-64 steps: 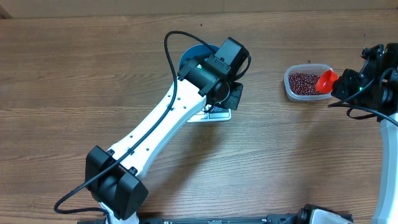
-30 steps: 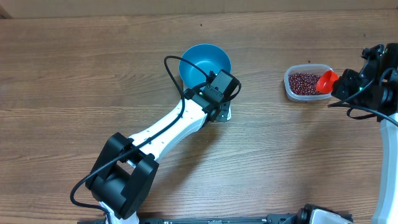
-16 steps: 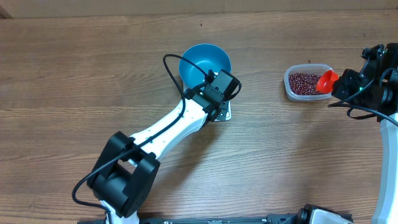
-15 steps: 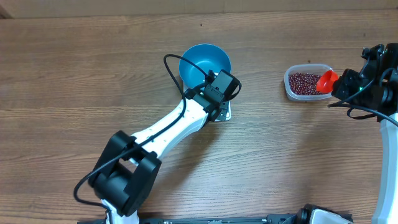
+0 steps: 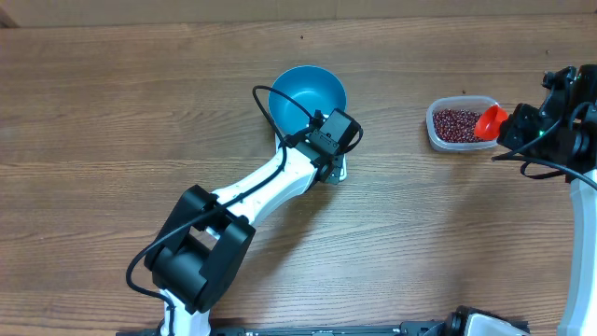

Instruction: Scoop item into bowl and weigh 150g on scale

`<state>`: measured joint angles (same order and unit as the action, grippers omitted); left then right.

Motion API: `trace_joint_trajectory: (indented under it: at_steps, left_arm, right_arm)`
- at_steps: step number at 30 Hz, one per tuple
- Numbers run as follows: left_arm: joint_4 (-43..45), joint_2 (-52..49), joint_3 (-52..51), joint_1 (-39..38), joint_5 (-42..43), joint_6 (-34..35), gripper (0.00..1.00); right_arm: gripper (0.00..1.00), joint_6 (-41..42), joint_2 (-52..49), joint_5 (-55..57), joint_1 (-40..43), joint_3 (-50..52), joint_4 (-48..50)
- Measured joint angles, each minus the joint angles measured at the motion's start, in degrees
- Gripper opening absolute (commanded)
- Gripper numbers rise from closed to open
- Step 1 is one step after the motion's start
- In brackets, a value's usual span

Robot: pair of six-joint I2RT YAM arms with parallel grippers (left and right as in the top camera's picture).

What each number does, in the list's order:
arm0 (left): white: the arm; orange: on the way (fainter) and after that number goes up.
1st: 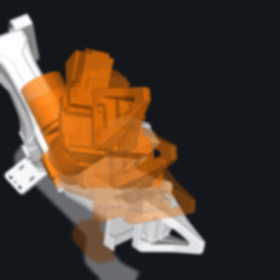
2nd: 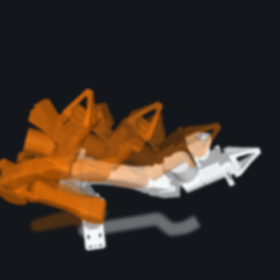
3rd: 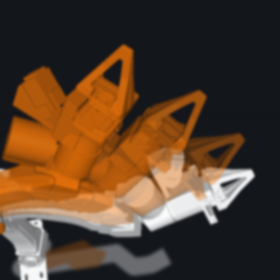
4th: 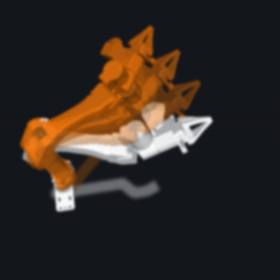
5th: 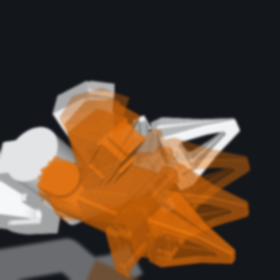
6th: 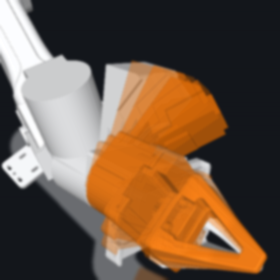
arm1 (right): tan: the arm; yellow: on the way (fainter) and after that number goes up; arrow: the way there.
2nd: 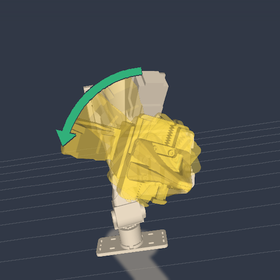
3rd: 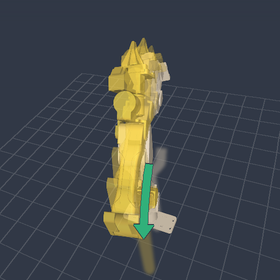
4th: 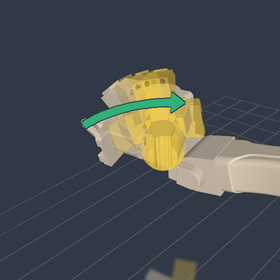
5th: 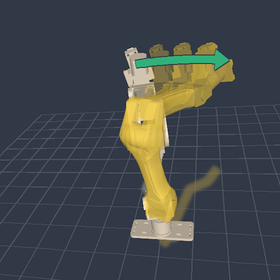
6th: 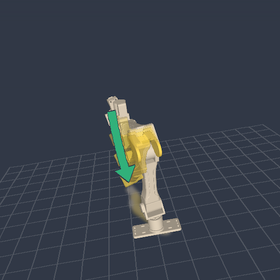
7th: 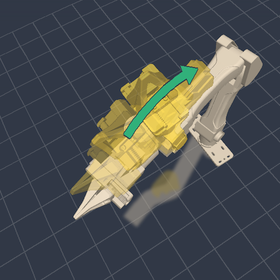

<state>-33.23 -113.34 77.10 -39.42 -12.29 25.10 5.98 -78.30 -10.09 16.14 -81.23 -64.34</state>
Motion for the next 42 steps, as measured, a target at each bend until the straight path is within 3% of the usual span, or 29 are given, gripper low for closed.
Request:
trace_joint_trajectory:
  at_steps: [42]
  left_arm:
    - [2.49, -2.08, 0.0, 0.02, -0.22, 0.09, 0.04]
  right_arm:
    - [0.04, -0.02, 0.0, 1.14, 0.0, 0.0, -1.27]
